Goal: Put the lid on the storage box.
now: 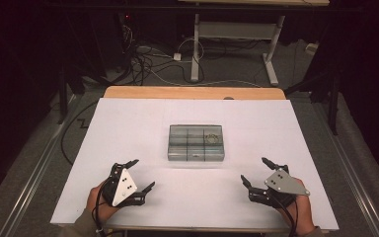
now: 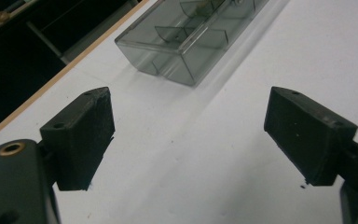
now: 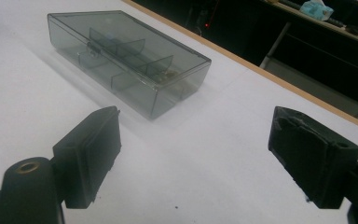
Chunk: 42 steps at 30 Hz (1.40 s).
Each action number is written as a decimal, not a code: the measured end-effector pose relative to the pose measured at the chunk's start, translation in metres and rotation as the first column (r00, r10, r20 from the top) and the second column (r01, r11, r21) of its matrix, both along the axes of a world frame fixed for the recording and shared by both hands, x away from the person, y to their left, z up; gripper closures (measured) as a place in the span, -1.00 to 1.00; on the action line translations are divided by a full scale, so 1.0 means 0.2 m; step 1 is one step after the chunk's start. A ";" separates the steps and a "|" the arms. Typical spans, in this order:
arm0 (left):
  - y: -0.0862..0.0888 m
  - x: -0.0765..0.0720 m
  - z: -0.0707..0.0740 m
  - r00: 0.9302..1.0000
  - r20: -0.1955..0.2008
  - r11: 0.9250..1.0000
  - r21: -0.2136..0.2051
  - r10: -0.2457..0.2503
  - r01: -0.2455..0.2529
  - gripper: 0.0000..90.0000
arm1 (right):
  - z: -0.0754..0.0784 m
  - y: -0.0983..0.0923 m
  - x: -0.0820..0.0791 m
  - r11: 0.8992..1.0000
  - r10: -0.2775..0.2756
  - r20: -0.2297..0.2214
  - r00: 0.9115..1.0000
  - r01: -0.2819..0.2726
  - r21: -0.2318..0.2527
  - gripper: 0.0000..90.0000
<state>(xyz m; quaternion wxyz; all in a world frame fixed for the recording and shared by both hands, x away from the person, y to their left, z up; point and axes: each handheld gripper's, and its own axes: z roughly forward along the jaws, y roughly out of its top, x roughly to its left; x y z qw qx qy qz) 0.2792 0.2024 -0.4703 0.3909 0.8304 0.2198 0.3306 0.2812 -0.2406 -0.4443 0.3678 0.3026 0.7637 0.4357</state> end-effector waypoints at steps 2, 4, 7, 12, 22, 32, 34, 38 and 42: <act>0.02 0.00 -0.01 1.000 -0.011 1.000 0.002 0.008 -0.008 -0.67 | -0.01 -0.02 -0.01 1.000 -0.007 -0.002 1.000 0.007 0.003 -0.62; 0.04 0.00 -0.02 1.000 -0.020 1.000 -0.001 0.018 -0.018 -0.67 | -0.02 -0.04 -0.01 1.000 -0.018 0.003 1.000 0.018 0.000 -0.62; 0.06 0.00 -0.03 0.999 -0.035 0.999 0.001 0.034 -0.034 -0.67 | -0.03 -0.06 -0.01 0.999 -0.043 -0.002 0.999 0.043 0.005 -0.62; 0.11 0.00 -0.06 0.995 -0.081 0.998 0.000 0.057 -0.057 -0.67 | -0.08 -0.12 -0.01 0.997 -0.076 -0.009 0.997 0.075 -0.008 -0.62; 0.14 -0.01 -0.06 0.993 -0.098 0.997 -0.010 0.073 -0.074 -0.67 | -0.10 -0.14 -0.02 0.997 -0.074 -0.024 0.997 0.074 0.005 -0.62; 0.15 -0.01 -0.06 0.993 -0.095 0.997 -0.015 0.074 -0.076 -0.67 | -0.09 -0.13 -0.03 0.997 -0.068 -0.012 0.998 0.068 0.022 -0.62; 0.14 -0.01 -0.06 0.992 -0.097 0.997 -0.020 0.075 -0.077 -0.67 | -0.09 -0.13 -0.03 0.998 -0.063 -0.016 0.998 0.063 0.017 -0.62; 0.14 -0.01 -0.06 0.993 -0.099 0.997 -0.014 0.071 -0.073 -0.67 | -0.09 -0.13 -0.03 0.998 -0.062 -0.018 0.998 0.062 0.017 -0.62; 0.14 -0.01 -0.06 0.992 -0.096 0.997 -0.017 0.077 -0.079 -0.67 | -0.09 -0.13 -0.03 0.998 -0.062 -0.013 0.998 0.062 0.014 -0.62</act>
